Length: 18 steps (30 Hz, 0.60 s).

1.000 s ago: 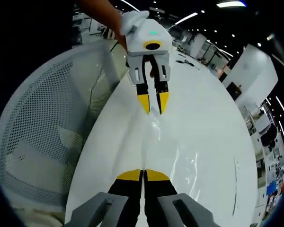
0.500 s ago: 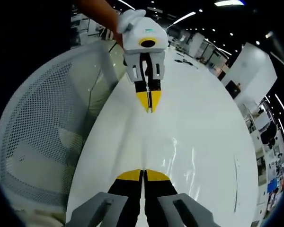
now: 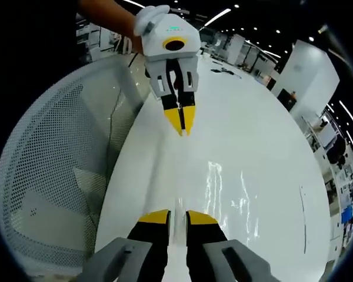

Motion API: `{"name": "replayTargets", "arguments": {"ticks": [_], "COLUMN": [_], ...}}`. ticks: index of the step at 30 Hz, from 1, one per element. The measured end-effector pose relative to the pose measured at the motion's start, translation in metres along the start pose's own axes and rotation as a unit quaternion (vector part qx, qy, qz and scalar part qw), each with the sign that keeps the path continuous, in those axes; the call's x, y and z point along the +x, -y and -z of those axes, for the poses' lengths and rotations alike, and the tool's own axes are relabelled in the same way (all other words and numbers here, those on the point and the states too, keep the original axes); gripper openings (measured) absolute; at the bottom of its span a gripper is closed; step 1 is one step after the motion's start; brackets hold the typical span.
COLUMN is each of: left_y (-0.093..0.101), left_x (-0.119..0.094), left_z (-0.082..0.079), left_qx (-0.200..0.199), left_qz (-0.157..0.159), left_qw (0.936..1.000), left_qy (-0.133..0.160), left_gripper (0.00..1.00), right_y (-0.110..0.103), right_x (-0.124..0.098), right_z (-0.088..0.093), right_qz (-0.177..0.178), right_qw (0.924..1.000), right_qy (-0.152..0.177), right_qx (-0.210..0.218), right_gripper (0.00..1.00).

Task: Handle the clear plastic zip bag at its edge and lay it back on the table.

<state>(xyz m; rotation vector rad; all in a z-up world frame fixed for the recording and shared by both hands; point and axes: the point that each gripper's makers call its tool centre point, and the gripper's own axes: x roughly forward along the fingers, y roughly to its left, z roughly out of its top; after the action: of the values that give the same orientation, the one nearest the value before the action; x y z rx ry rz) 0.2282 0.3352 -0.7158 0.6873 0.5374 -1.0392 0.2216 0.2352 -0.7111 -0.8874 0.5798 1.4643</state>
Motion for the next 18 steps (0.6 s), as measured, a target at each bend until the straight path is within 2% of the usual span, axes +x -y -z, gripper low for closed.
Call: {"name": "replayTargets", "arguments": {"ticks": [4,18], "left_y": [0.002,0.006], "left_x": [0.0,0.0], "left_z": [-0.003,-0.011], "left_qx": [0.004,-0.001], "left_qz": [0.002,0.011], "left_qw": [1.0,0.9999], "left_qy": [0.0,0.002], "left_gripper": [0.0,0.0], "right_y": [0.0,0.001], "right_x": [0.002,0.015], "right_z": [-0.004,-0.034], "right_qz": [0.002,0.005], "right_qw": [1.0,0.9991], "right_qy": [0.005,0.024], "right_qx": [-0.005,-0.034], "right_gripper": [0.12,0.12]}}
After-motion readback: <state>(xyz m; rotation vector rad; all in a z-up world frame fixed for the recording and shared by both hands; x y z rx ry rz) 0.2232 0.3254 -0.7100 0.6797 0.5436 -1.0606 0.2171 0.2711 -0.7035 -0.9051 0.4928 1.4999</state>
